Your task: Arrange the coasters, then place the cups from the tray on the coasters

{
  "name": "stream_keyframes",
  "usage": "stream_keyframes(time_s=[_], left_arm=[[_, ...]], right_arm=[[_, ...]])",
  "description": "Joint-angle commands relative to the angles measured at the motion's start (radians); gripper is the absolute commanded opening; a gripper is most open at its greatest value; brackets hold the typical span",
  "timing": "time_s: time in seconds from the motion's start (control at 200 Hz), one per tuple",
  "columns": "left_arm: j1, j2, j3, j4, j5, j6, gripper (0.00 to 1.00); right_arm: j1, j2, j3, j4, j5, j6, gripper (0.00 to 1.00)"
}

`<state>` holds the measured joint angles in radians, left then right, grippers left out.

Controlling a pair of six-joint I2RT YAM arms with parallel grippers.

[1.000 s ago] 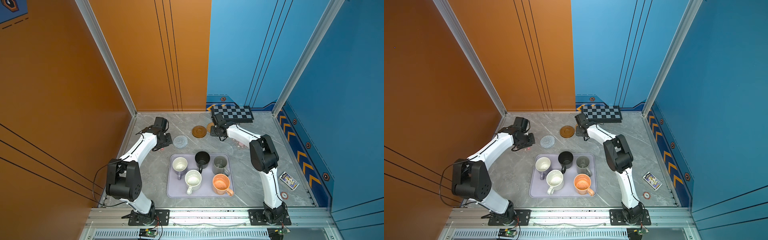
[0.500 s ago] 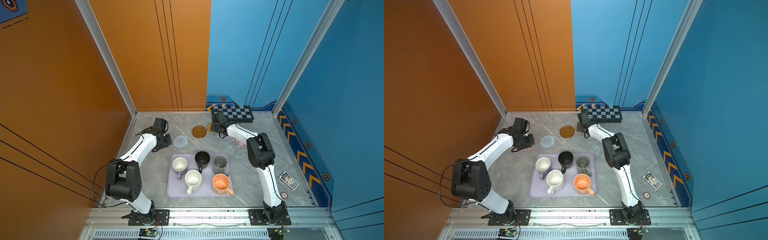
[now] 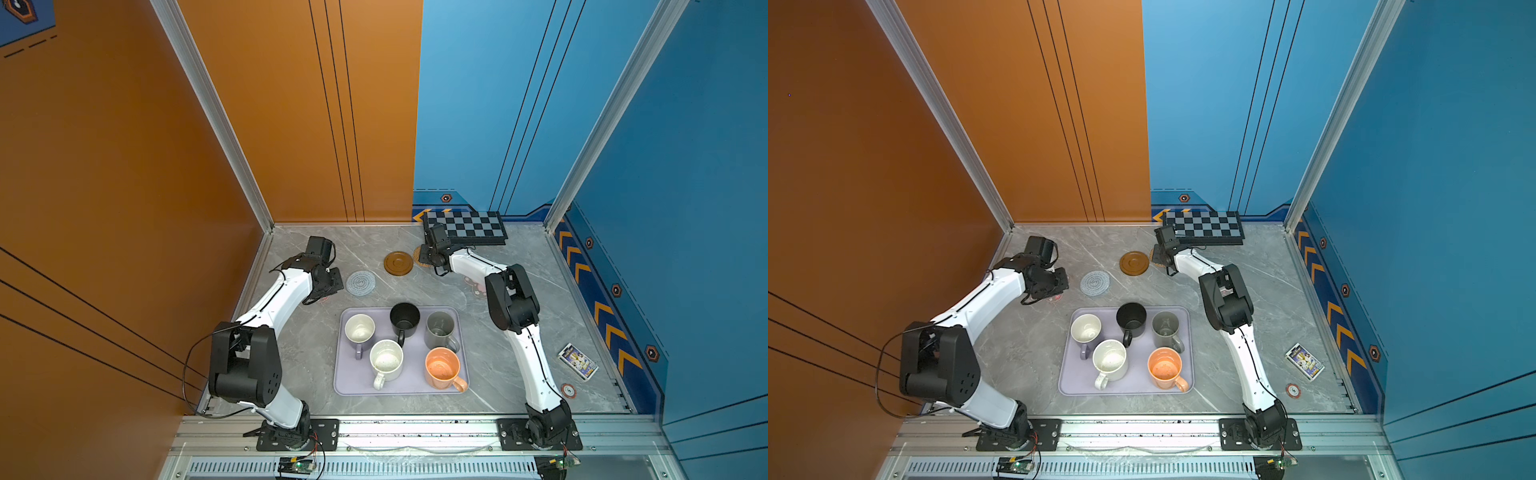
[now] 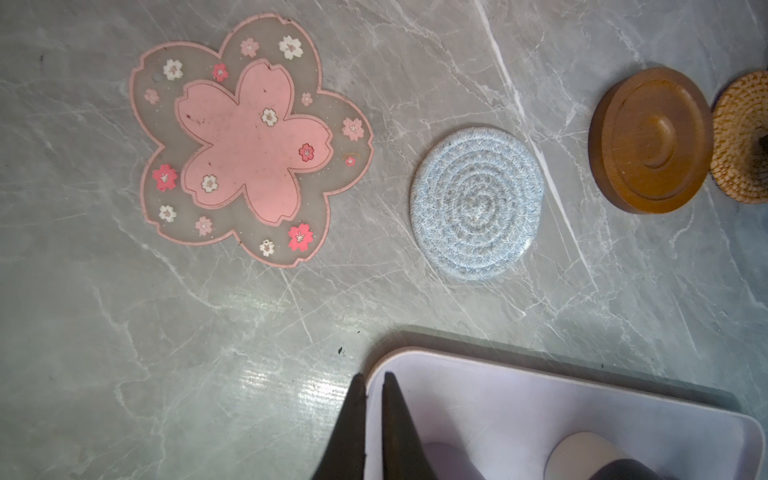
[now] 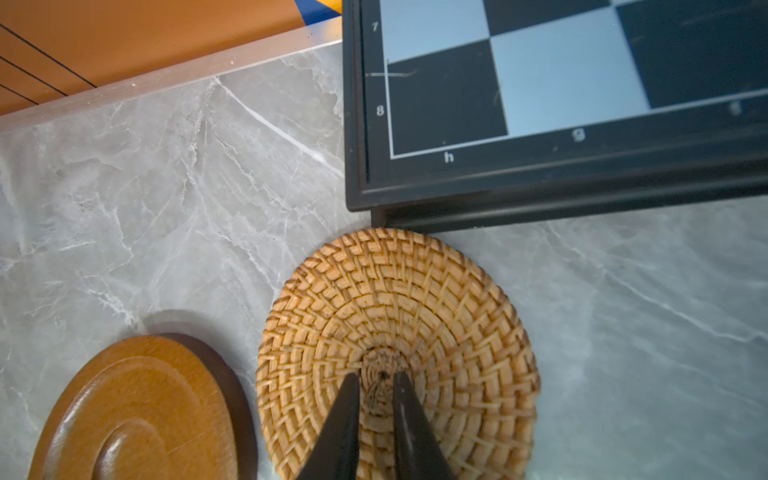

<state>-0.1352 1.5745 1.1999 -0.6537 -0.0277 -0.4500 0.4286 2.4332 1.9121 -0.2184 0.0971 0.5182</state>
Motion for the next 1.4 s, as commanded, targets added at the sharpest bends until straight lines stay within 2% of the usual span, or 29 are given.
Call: stream_keyframes(time_s=[0.0,0.23,0.811,1.392], left_arm=[[0.010,-0.014,-0.014,-0.008,0.010,-0.003,0.13],[0.007,-0.031,-0.015,-0.009,0.024,-0.016,0.13],[0.008,-0.179,-0.082,-0.009,0.044,-0.025,0.13],[-0.021,-0.185,-0.076,-0.009,0.053,-0.038,0.13]], right_arm=[[-0.006,0.017,0.023,-0.054,0.007,0.047,0.19],[-0.005,-0.046,-0.067,-0.092,0.023,0.064,0.18],[-0.003,-0.240,-0.354,-0.105,0.101,0.096,0.16],[0.045,-0.353,-0.506,-0.101,0.099,0.104,0.15]])
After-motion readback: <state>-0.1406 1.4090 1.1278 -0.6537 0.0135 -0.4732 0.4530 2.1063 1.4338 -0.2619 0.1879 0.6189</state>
